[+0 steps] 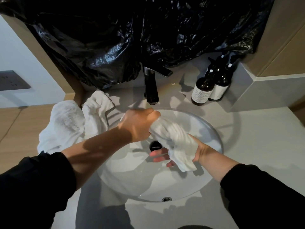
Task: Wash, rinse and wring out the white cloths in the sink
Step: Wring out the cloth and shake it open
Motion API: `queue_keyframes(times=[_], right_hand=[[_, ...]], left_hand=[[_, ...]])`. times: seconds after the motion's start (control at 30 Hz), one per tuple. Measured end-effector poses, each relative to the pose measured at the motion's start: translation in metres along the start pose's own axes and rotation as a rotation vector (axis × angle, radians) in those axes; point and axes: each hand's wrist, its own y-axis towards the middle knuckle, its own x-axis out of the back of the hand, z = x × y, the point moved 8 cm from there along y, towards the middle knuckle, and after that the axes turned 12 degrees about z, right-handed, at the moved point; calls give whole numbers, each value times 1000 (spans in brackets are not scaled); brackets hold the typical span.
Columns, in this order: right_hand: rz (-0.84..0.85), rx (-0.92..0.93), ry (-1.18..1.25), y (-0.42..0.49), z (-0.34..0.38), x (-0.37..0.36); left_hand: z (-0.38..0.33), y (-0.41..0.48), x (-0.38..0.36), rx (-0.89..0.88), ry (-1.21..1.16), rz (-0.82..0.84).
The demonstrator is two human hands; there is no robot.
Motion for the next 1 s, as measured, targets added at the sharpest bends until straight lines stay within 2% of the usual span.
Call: queue_keyframes(times=[0.07,0.17,0.23,0.37,0.47,0.53,0.63,0.73,0.8,0.87,0.9,1.0], right_hand=[[-34,-66,-128,-2,-2,2],[208,-60,-54,-11,-8,-9],[252,-41,-24,-23,-9,-2],[207,-12,-264,-39,1,7],[99,-71,-473,-53,15,-5],[-119,-136,-767,-61,30,-11],[-398,-176,-1157,-63,50,-21],[-742,-278,-1593,-64,65,-16],[-965,-258,-1758,-67,76,-14],[-1078,-140,-1775,-64,83,-17],[-1105,-86,-1761,-62,86,-19],[-1143,-26,-1698,-55,94,-18]], left_hand=[[-3,0,-3,-57,35,-58],[-2,4,-13,-90,102,24],[-3,5,-16,-92,182,126],[-11,11,-22,-57,245,251],[-16,20,-15,-22,283,240],[-16,27,-15,15,336,296],[-12,37,-18,94,261,392],[-3,36,-33,161,-17,474],[3,26,-50,228,-483,528],[5,9,-68,370,-1043,511],[6,2,-75,434,-1246,474],[0,-15,-90,523,-1609,434]])
